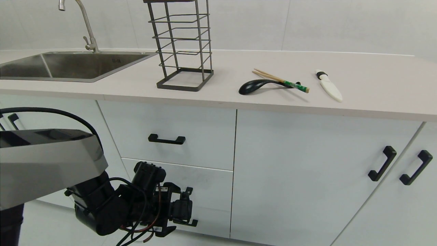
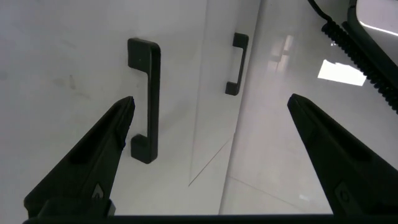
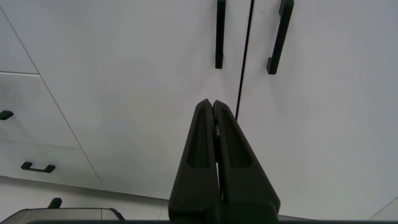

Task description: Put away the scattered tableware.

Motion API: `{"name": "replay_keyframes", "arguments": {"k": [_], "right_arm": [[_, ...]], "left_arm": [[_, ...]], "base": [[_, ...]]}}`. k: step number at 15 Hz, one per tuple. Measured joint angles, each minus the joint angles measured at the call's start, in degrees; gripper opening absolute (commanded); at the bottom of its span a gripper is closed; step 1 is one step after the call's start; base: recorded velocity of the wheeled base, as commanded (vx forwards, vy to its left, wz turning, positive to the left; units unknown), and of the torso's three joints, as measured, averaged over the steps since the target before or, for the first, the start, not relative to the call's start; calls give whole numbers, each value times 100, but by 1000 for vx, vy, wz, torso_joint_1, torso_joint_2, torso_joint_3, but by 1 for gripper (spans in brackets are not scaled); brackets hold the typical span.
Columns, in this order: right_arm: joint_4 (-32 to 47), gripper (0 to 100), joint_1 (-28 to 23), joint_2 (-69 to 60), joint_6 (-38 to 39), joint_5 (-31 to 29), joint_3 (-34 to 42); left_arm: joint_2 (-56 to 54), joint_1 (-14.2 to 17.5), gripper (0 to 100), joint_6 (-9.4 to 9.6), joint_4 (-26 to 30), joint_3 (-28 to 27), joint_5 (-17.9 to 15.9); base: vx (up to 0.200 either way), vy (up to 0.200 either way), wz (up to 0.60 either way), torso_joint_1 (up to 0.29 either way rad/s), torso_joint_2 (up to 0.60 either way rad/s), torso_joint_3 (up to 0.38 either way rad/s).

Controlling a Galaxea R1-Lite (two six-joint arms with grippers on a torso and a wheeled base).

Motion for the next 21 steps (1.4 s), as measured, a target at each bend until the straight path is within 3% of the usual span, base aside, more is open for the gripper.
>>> {"name": "replay_keyframes", "arguments": {"k": [8,21], "right_arm": [[-2,0,0,0,0,0,0],[-2,0,0,0,0,0,0]], "left_arm": [[458,149,100,-28,-785,-30,-18],[1020,201,100,-15,-1042,-155,-22]], "base": [[0,0,0,0,0,0],[0,0,0,0,0,0]]}}
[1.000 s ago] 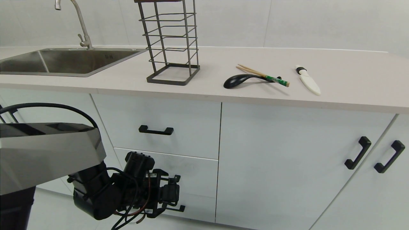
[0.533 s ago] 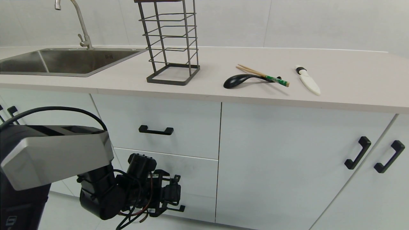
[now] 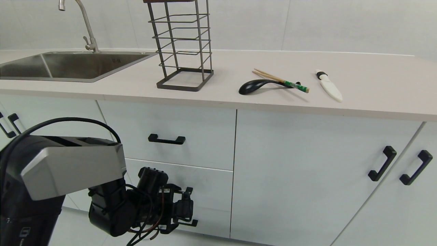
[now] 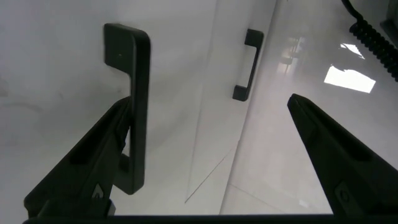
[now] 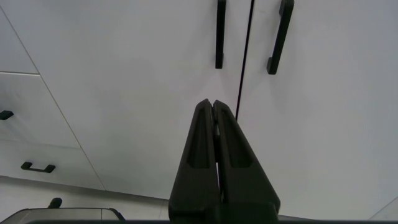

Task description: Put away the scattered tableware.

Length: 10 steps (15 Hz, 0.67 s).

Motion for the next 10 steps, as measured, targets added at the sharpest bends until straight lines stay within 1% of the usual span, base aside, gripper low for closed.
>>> {"name": "replay_keyframes", "arguments": {"k": [3,5,10], "right_arm": [[0,0,0,0,-2,0,0],[2,0,0,0,0,0,0],[2,0,-2,0,0,0,0]], "left_arm": [[5,-11,100,11,-67,155,1],[-22,-39,100,4,-12,226,-2],[-119,-41,100,2,34,289,-13]], "base": [[0,0,0,0,0,0],[0,0,0,0,0,0],[0,0,0,0,0,0]]}}
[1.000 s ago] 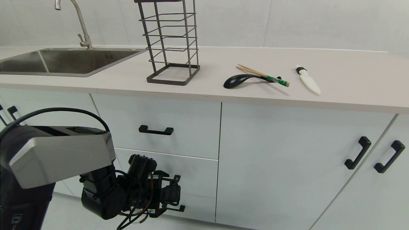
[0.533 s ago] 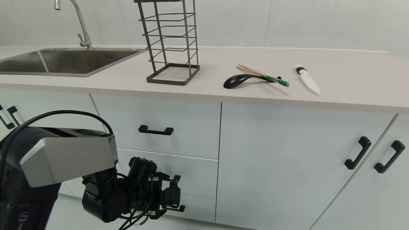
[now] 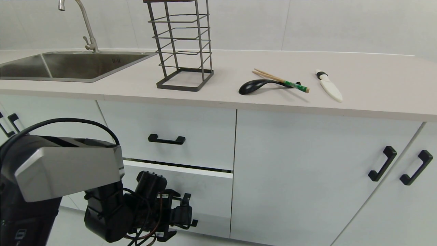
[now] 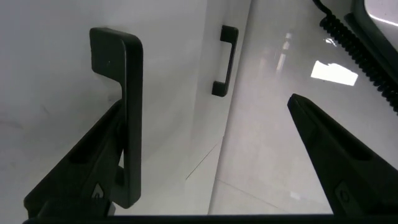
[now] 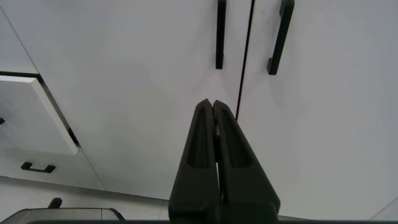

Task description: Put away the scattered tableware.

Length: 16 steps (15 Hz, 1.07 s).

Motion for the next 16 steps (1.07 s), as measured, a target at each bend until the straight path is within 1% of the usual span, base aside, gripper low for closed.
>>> {"name": "replay_keyframes", "arguments": {"k": [2,4,6,8,9,10,11,12,13,14,16], "right_arm": [[0,0,2,0,0,0,0],[0,0,2,0,-2,0,0],[-2,0,2,0,-2,0,0],[0,0,2,0,0,0,0],[-2,0,2,0,0,0,0],[0,0,2,0,0,-2,0],[-2,0,2,0,-2,0,0],[0,0,2,0,0,0,0],[0,0,2,0,0,0,0],[0,0,2,0,0,-2,0],[0,0,2,0,-2,0,0]], "left_arm": [[-143,7,100,-11,-11,76,-7],[-401,33,100,-18,-16,277,-29],[-827,38,100,-21,0,605,-93],[-1540,24,100,-21,55,1005,-163],[-1943,-30,100,-29,118,1208,-202],[-2354,-96,100,-68,241,1359,-238],[-2755,-171,100,-148,433,1459,-265],[-3161,-246,100,-273,702,1509,-284],[-3511,-306,100,-402,1068,1473,-290],[-3751,-329,100,-460,1347,1310,-293],[-4002,-329,100,-508,1848,791,-290]], "base": [[0,0,0,0,0,0],[0,0,0,0,0,0],[0,0,0,0,0,0],[0,0,0,0,0,0],[0,0,0,0,0,0],[0,0,0,0,0,0],[0,0,0,0,0,0],[0,0,0,0,0,0],[0,0,0,0,0,0],[0,0,0,0,0,0],[0,0,0,0,0,0]]}}
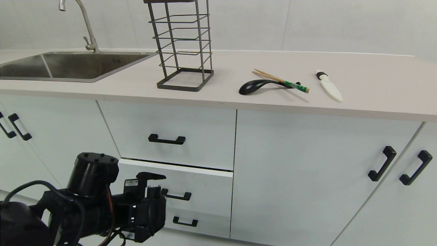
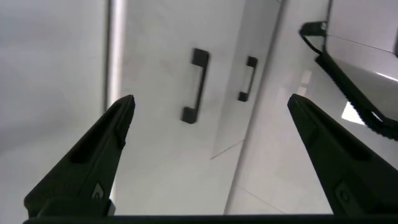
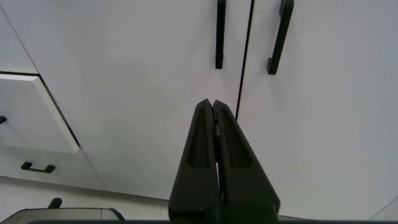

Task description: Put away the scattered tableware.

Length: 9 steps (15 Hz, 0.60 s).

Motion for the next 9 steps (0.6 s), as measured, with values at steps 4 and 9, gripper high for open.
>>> {"name": "replay_keyframes", "arguments": {"k": [4,9], "right_arm": [[0,0,0,0,2,0,0],[-2,0,0,0,2,0,0]], "left_arm": [[373,15,100,-13,255,-798,2],[1304,78,100,-2,60,-1290,20]], "base": [[0,0,0,0,0,0],[0,0,0,0,0,0]]}}
